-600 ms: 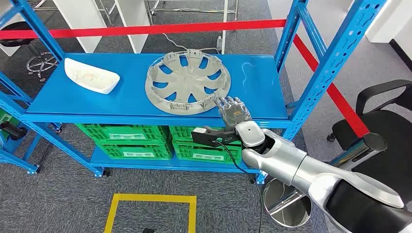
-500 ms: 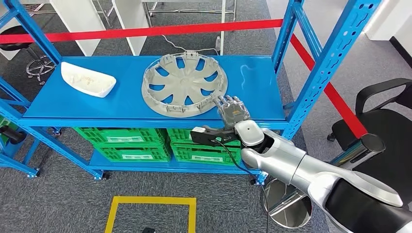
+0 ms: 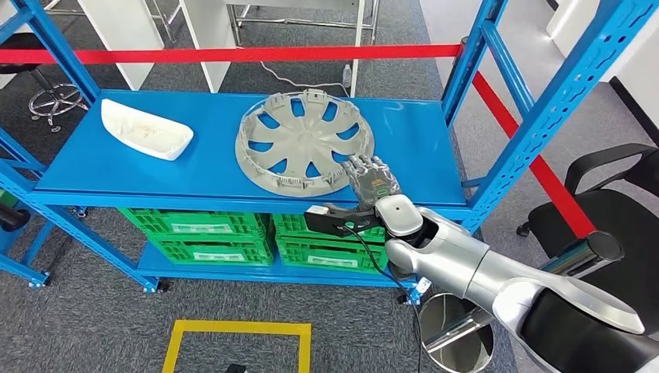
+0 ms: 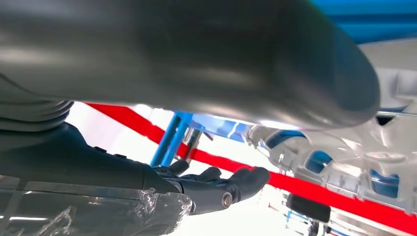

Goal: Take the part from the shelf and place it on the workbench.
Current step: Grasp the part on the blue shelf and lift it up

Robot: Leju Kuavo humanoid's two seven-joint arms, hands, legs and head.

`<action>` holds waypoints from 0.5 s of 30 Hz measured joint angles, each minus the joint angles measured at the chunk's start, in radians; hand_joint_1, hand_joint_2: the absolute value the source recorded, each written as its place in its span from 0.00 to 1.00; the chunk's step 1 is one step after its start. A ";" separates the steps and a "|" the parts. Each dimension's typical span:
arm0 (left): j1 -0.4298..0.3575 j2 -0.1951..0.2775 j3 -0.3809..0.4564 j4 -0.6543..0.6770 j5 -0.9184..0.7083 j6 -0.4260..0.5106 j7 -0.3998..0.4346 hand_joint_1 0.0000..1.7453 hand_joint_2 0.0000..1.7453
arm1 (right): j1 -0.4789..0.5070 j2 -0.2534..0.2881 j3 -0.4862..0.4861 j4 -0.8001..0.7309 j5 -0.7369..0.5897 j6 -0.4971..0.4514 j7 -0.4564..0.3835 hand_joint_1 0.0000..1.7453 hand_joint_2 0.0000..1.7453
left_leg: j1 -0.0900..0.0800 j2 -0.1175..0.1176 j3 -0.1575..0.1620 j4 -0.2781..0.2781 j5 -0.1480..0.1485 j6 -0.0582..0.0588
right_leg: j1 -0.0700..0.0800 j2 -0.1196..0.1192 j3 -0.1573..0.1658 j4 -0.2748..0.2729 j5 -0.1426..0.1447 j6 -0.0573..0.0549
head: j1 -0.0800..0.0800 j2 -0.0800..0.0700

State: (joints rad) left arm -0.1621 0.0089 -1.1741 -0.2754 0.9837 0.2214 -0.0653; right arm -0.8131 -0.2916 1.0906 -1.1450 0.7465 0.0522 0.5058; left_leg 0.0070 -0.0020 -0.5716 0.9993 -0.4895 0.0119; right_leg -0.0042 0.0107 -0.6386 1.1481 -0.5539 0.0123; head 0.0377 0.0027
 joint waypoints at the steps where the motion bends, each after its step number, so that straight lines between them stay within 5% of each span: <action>1: 0.000 0.000 0.000 0.000 0.000 0.000 0.000 0.00 0.00 | 0.001 -0.001 0.001 0.000 0.000 0.000 0.000 0.00 0.00 | 0.001 0.000 0.002 0.000 -0.002 0.003 | -0.001 -0.002 -0.036 0.066 -0.025 0.003 | 0.001 0.000; 3: 0.002 -0.001 0.000 0.000 0.000 0.000 0.001 0.00 0.00 | 0.007 -0.002 0.002 -0.001 0.000 0.001 0.000 0.00 0.00 | 0.000 0.000 0.007 0.001 -0.009 0.004 | -0.004 -0.004 -0.096 0.155 -0.038 0.009 | 0.001 0.000; 4: 0.003 0.000 0.000 0.000 0.000 0.000 0.001 0.00 0.00 | 0.009 -0.002 0.002 -0.001 0.000 0.001 0.000 0.00 0.00 | 0.000 -0.001 0.011 0.002 -0.013 0.003 | -0.004 -0.004 -0.103 0.151 -0.016 0.010 | 0.002 0.000; 6: 0.004 -0.001 0.000 0.000 -0.001 -0.001 0.002 0.00 0.00 | 0.009 -0.002 0.002 -0.001 0.001 0.001 0.000 0.00 0.00 | 0.000 -0.001 0.025 0.005 -0.026 -0.002 | -0.004 -0.005 -0.066 0.040 0.070 0.007 | 0.002 0.000; 8: 0.003 -0.002 0.000 0.000 -0.002 -0.002 0.002 0.00 0.00 | 0.008 -0.002 0.003 -0.002 0.002 0.002 0.000 0.00 0.00 | -0.002 -0.001 0.033 0.010 -0.038 -0.011 | -0.001 -0.005 -0.019 -0.068 0.117 -0.002 | -0.001 0.000; 13: 0.003 -0.003 0.000 0.000 -0.004 -0.003 0.003 0.00 0.00 | 0.008 -0.003 0.002 -0.006 0.003 0.004 0.000 0.00 0.00 | -0.005 -0.001 0.032 0.022 -0.059 -0.035 | -0.004 -0.004 0.008 -0.113 0.103 -0.030 | -0.006 0.000; 15: 0.002 -0.002 0.000 0.000 -0.004 -0.003 0.003 0.00 0.00 | 0.006 -0.002 0.002 -0.008 0.003 0.003 0.001 0.00 0.00 | -0.003 -0.001 -0.007 0.104 -0.098 -0.046 | -0.011 -0.005 0.022 -0.121 0.099 -0.038 | -0.010 0.000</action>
State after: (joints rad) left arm -0.1605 0.0068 -1.1738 -0.2754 0.9797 0.2182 -0.0626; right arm -0.8068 -0.2940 1.0921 -1.1534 0.7492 0.0553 0.5066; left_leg 0.0045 -0.0028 -0.5784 1.1033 -0.5878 -0.0342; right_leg -0.0149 0.0061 -0.6169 1.0273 -0.4546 -0.0256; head 0.0276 0.0027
